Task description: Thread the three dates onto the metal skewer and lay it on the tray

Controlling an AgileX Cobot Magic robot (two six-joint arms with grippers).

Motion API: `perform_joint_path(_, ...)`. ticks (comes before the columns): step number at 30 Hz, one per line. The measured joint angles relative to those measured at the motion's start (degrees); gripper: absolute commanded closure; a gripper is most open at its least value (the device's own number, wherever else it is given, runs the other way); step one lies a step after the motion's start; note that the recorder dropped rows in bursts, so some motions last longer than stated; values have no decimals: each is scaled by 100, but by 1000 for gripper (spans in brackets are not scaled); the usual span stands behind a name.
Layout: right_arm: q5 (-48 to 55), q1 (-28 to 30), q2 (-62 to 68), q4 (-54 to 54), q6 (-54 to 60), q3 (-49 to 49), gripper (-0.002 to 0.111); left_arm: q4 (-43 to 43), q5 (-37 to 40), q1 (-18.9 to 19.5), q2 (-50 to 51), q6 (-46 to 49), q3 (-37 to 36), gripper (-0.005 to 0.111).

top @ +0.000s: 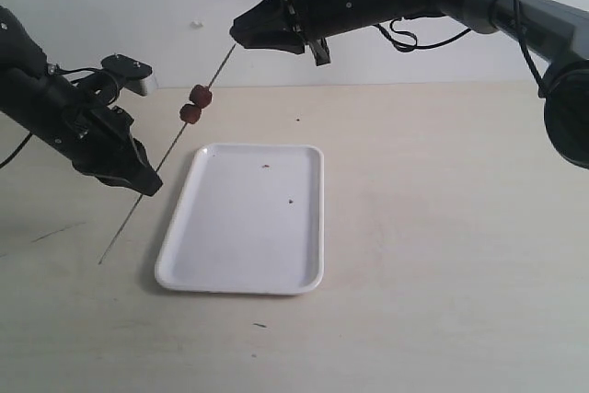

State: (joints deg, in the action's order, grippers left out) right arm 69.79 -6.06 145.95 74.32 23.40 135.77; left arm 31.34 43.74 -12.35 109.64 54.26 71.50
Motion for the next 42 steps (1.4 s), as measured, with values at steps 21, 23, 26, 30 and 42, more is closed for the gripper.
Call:
perform_joint_path(21, 0, 0, 0, -43, 19, 0, 84, 154, -120, 0, 0, 15, 0, 107)
perform_joint_path(23, 0, 0, 0, -43, 19, 0, 84, 154, -120, 0, 0, 38, 0, 107)
perform_joint_path(26, 0, 0, 0, -43, 29, 0, 84, 154, -120, 0, 0, 50, 0, 107)
perform_joint_path(30, 0, 0, 0, -43, 29, 0, 84, 175, -120, 0, 0, 72, 0, 107)
perform_joint_path(42, 12, 0, 0, -43, 128, 0, 84, 175, -84, -93, 0, 121, 0, 107)
